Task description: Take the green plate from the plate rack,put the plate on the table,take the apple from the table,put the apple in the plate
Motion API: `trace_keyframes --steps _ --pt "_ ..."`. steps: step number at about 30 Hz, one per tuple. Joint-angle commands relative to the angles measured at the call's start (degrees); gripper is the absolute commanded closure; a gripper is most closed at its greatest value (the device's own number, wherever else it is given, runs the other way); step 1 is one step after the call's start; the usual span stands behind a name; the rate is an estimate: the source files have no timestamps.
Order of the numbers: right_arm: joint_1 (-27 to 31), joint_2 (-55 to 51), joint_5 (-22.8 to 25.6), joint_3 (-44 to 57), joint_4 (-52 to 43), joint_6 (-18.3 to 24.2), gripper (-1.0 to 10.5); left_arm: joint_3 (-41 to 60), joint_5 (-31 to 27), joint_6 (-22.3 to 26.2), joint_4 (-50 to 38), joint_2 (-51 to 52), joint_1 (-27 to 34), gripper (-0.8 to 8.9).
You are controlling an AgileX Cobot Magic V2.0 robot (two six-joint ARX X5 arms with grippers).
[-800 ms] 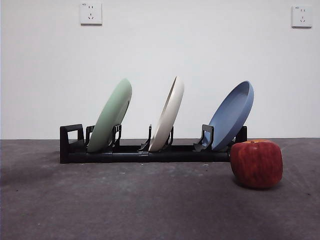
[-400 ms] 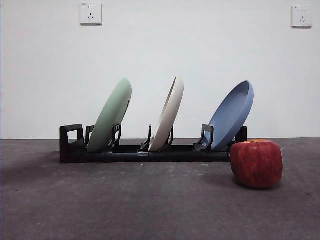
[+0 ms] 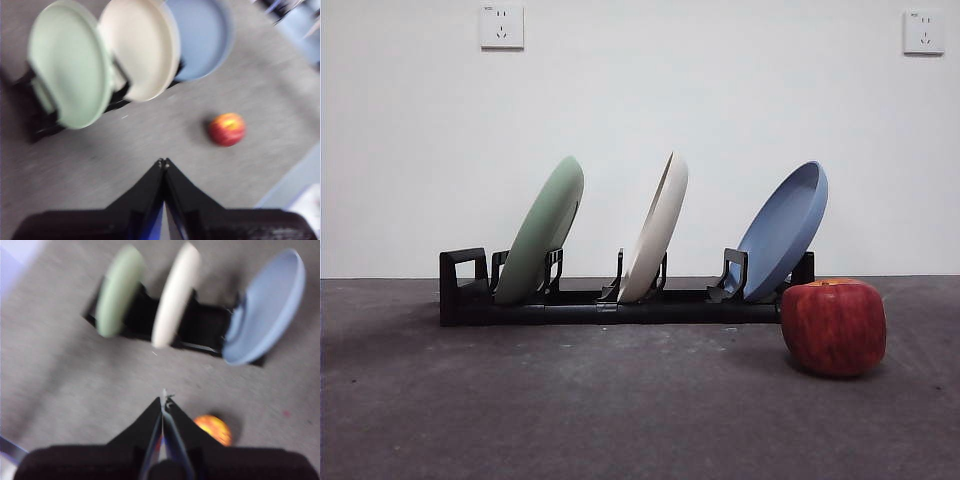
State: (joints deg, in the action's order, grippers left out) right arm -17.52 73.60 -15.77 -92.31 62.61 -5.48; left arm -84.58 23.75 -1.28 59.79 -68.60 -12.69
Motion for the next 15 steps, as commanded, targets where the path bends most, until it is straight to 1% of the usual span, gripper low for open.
trace_keyframes --steps 1,2,3,4,5,6,8,11,13,15 --pt "-0.8 1.9 0.7 -1.8 1.3 1.3 8.7 -0.6 -3.1 1.9 -0.1 -1.0 -1.4 8.13" --pt "-0.9 2.6 0.7 -2.2 1.5 1.3 8.0 -0.6 -3.8 2.3 -0.4 -1.3 -1.9 8.09" --pt "-1.0 3.1 0.6 -2.4 1.6 1.3 6.8 -0.6 -4.3 3.0 -0.9 -1.5 -2.4 7.67" --pt "-1.0 3.6 0.6 -2.6 1.7 1.3 5.4 -0.6 -4.3 3.5 -1.8 -1.6 -3.1 6.39" --pt "-1.0 3.9 0.6 -2.7 1.6 1.3 4.4 -0.6 -4.3 3.5 -2.5 -1.7 -3.5 5.06" --pt "-1.0 3.9 0.8 -2.7 1.7 1.3 3.8 -0.6 -4.3 3.5 -3.1 -1.7 -4.0 3.94" --pt "-1.0 3.8 0.8 -2.7 1.6 1.3 3.8 -0.6 -4.3 3.0 -5.2 -2.2 -4.5 4.01" --pt "-1.0 3.8 0.8 -2.7 1.6 1.2 3.8 -0.9 -4.3 1.9 -10.6 -4.8 -4.6 4.09" --pt "-1.0 3.8 0.8 -2.7 1.6 1.2 3.8 -3.0 -4.4 1.3 -11.4 -9.0 -4.6 4.09" --pt "-1.0 3.8 0.8 -2.7 1.7 1.1 3.8 -7.1 -5.9 1.0 -10.5 -15.0 -4.6 4.1"
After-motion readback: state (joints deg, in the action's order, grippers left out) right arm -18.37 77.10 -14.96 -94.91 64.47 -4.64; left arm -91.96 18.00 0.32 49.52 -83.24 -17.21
